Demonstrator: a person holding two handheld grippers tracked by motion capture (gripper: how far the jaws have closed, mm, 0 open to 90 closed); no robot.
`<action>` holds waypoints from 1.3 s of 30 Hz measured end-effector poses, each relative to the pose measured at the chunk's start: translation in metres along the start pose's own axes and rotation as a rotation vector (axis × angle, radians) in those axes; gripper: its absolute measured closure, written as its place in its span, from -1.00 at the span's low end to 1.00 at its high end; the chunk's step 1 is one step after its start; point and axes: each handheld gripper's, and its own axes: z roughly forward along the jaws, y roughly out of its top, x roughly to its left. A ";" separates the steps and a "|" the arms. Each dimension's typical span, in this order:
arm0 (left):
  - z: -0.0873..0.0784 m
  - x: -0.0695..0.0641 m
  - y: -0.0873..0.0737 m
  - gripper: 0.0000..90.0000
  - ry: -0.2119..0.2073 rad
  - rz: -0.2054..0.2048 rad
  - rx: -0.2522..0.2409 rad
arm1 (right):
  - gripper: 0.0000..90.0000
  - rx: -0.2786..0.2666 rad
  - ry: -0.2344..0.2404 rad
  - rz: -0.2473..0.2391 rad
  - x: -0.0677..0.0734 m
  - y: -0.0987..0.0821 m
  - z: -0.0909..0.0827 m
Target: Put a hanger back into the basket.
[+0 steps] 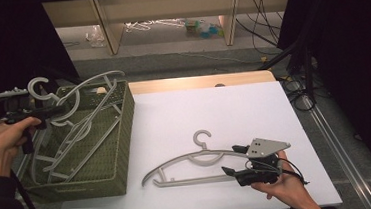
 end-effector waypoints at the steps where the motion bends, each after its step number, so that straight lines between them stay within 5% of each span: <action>1: 0.000 0.001 -0.001 0.76 0.001 -0.003 -0.007 | -0.38 0.000 0.002 -0.001 0.000 0.000 0.000; 9: 0.004 0.004 0.000 0.76 0.061 0.047 0.050 | -0.37 0.006 -0.001 -0.001 -0.001 -0.001 0.001; 27: 0.009 0.012 -0.017 0.76 0.014 0.081 0.084 | -0.37 0.012 -0.002 0.002 -0.002 -0.001 0.002; 37: 0.040 0.011 -0.035 0.75 0.039 0.068 0.196 | -0.36 0.012 -0.001 0.002 -0.003 -0.002 0.002; 39: 0.044 0.013 -0.039 0.74 0.062 0.076 0.250 | -0.36 0.015 -0.003 0.004 -0.003 -0.002 0.003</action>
